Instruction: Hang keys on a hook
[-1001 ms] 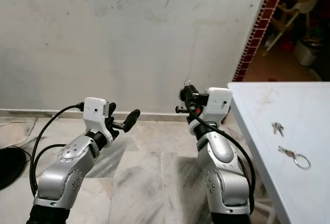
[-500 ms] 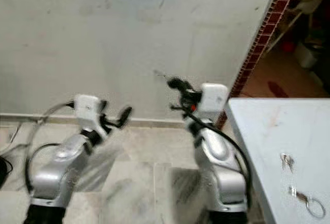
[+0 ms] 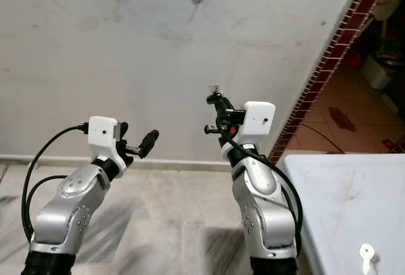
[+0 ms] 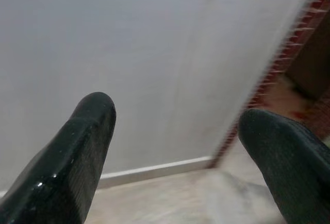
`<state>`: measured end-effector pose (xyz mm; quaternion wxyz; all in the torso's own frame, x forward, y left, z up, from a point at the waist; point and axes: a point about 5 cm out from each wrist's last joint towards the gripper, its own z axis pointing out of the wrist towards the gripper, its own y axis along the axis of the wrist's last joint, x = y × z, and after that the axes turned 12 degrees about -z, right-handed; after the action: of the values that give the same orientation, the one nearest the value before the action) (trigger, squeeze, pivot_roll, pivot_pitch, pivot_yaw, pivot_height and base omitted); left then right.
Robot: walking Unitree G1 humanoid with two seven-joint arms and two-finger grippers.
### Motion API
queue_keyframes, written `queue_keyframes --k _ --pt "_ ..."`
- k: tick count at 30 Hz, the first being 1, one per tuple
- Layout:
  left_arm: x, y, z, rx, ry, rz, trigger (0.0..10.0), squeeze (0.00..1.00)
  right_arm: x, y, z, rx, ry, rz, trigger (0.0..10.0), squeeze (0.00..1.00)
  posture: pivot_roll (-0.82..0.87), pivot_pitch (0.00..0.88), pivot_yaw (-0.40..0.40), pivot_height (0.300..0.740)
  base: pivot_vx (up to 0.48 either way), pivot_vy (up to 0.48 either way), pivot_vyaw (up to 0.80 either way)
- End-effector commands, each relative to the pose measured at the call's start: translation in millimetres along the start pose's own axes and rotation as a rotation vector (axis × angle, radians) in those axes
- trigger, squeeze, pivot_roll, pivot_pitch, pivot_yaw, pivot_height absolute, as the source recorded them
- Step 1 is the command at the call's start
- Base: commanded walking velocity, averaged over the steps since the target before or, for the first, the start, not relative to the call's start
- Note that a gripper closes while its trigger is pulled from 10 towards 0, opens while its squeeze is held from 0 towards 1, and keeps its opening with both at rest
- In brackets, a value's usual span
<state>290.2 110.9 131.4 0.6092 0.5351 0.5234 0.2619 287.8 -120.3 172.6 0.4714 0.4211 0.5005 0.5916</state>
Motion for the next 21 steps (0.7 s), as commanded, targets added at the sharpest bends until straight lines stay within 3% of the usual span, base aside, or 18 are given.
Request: queue_keyframes --k 1,21 --pt "6.5 6.7 -2.2 -0.018 0.023 0.022 10.0 0.00 5.7 7.8 2.6 -0.037 0.010 0.007 10.0 0.00 0.09 0.048 -0.060 0.740 0.480 0.000 0.00" --pt "5.7 6.4 -1.5 -0.019 0.021 0.022 10.0 0.00 6.7 5.4 2.6 -0.031 0.016 0.007 10.0 0.00 0.10 0.048 -0.061 0.740 0.446 0.000 0.00"
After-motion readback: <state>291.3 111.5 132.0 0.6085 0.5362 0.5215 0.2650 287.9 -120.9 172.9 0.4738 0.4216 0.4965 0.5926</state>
